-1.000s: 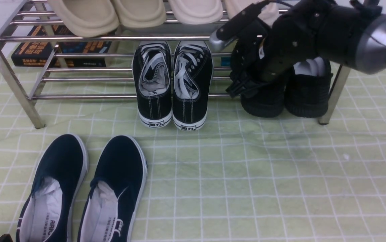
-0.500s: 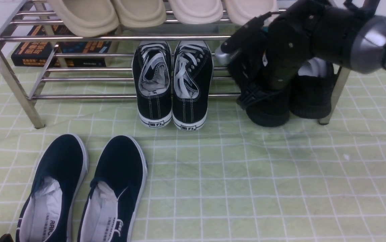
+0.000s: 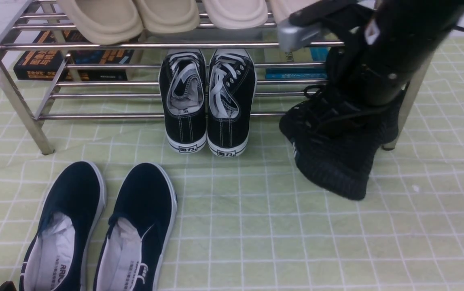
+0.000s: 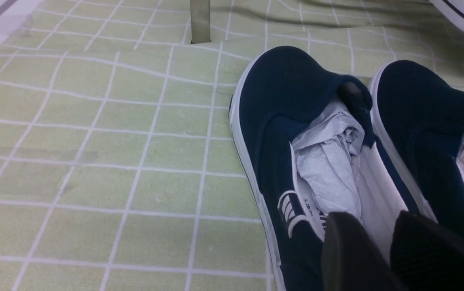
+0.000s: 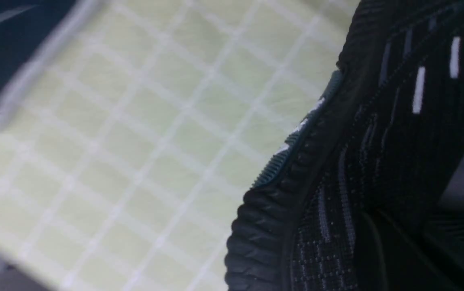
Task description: Take the shoes off the shelf with your hand from the green coffee tablecloth.
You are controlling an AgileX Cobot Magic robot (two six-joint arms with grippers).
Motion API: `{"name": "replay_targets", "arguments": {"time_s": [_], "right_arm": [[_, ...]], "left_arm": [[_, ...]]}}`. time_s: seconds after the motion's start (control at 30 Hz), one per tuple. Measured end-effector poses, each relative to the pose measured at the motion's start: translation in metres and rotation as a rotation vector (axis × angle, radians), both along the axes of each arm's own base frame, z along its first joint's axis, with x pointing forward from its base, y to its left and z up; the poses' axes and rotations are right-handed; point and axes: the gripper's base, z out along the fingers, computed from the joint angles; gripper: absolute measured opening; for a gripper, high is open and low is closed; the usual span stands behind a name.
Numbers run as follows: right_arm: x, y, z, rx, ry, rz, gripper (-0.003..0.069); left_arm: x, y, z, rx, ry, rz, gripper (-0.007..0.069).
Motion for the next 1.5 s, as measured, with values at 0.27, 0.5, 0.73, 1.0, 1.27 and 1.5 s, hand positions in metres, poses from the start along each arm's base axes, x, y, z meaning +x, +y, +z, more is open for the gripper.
{"name": "replay_targets", "arguments": {"time_s": [0.27,0.5,0.73,1.0,1.27,1.5], "right_arm": [[-0.040,-0.011,-0.025,0.062,0.185,0.009,0.0007],[-0.039,-0.013,-0.029,-0.002,0.157,-0.014,0.0007],[-0.046,0.005,-0.019,-0.085,0.037,0.061,0.0009],[-0.030,0.033,-0.063,-0.203,0.091,0.025,0.0012],[-0.020,0.052,-0.103,-0.200,0.230,-0.047,0.0021],[-0.028,0.062,-0.106,-0.162,0.287,-0.084,0.0112]], "left_arm": [[0.000,0.000,0.000,0.000,0.000,0.000,0.0208],[0.000,0.000,0.000,0.000,0.000,0.000,0.0214],[0.000,0.000,0.000,0.000,0.000,0.000,0.0214],[0.000,0.000,0.000,0.000,0.000,0.000,0.0218],[0.000,0.000,0.000,0.000,0.000,0.000,0.0232],[0.000,0.000,0.000,0.000,0.000,0.000,0.0237]]}}
